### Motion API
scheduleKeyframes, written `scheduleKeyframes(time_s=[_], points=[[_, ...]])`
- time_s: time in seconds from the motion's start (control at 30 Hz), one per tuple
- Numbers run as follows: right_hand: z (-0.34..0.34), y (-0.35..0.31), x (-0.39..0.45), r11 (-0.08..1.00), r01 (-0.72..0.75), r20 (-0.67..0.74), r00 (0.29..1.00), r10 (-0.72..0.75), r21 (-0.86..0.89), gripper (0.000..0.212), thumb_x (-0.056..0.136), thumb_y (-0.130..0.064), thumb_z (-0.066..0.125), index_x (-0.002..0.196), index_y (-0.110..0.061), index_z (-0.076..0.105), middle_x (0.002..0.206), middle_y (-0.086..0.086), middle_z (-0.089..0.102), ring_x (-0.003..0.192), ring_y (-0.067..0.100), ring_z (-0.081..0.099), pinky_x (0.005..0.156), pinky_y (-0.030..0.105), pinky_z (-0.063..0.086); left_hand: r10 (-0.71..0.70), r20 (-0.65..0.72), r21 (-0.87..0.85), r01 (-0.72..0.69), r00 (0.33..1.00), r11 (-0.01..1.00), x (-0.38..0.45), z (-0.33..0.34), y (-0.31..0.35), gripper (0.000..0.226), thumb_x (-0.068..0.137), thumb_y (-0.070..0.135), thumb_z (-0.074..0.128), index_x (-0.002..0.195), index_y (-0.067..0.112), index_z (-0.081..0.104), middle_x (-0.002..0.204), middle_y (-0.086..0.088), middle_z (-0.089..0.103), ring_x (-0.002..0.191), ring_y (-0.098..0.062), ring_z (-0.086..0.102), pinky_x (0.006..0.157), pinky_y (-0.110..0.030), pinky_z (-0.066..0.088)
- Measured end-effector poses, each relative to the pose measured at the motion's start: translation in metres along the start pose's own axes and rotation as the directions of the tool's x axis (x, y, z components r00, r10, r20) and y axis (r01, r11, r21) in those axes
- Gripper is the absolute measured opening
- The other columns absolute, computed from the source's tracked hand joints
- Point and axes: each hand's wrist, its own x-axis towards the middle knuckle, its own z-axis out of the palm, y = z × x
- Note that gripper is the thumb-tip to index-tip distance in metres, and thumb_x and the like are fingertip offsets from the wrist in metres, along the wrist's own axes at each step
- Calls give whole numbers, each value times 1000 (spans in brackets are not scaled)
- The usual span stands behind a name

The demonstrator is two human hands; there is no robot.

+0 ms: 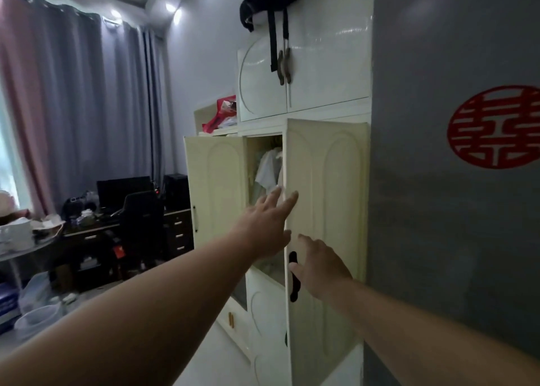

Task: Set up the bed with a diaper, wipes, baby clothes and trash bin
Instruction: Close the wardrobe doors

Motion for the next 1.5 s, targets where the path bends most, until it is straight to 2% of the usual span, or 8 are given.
scheduleKeyframes(time_s=[0.2,0.43,0.57,0.67,0.77,0.97,1.27,1.5], points=[[43,-1,20,999,-36,-7,999,36,32,87,89,-44,61,153,-33,3,137,5,54,118,26,59,90,35,51,25,-47,-12,-25,999,1000,36,30,-40,94,90,44,57,154,38,-11,166,-10,-4,150,-34,10,113,-50,28],[91,-30,55,990,-84,-59,994,91,115,91,89,-45,65,153,-37,1,143,-1,51,122,21,58,93,30,51,111,-57,-66,-115,992,991,70,61,-96,97,89,43,59,153,39,-13,165,-12,-4,149,-37,13,113,-52,29],[116,-48,80,986,-106,-72,991,116,130,92,88,-45,66,154,-37,3,147,1,45,127,23,54,100,37,49,157,-58,-96,-162,986,982,89,80,-129,96,89,43,58,153,39,-14,165,-9,-3,149,-37,13,114,-53,26],[129,-51,94,980,-140,-81,985,152,138,93,87,-46,66,154,-40,1,143,2,47,124,24,55,98,37,50,176,-61,-85,-180,983,980,100,94,-143,96,88,44,56,153,39,-14,166,-10,-3,149,-36,14,113,-53,27],[139,-49,111,976,-171,-41,983,178,135,96,86,-49,65,152,-44,-4,141,1,47,121,24,56,96,35,50,174,-48,-87,-177,984,980,115,106,-154,98,87,44,58,152,42,-15,165,-10,-3,149,-35,14,112,-53,28],[153,-37,147,967,-206,32,978,204,152,105,80,-53,67,151,-45,-10,152,-1,40,132,23,48,102,31,42,183,-40,-93,-186,982,978,141,129,-174,104,86,38,61,150,43,-21,165,-11,-2,149,-37,15,113,-54,29],[174,-4,225,944,-198,142,976,164,265,111,79,-46,70,151,-45,-14,160,-6,29,139,20,41,108,33,40,152,-52,-101,-157,987,982,203,178,-192,107,84,30,60,148,44,-25,166,-3,-4,148,-32,18,112,-50,30],[185,32,282,974,-153,173,977,124,169,113,83,-47,70,148,-43,-24,159,-5,26,133,19,46,105,32,41,136,-18,-116,-137,991,984,260,216,-197,111,84,34,64,147,49,-26,166,-1,-5,149,-34,17,113,-53,28]])
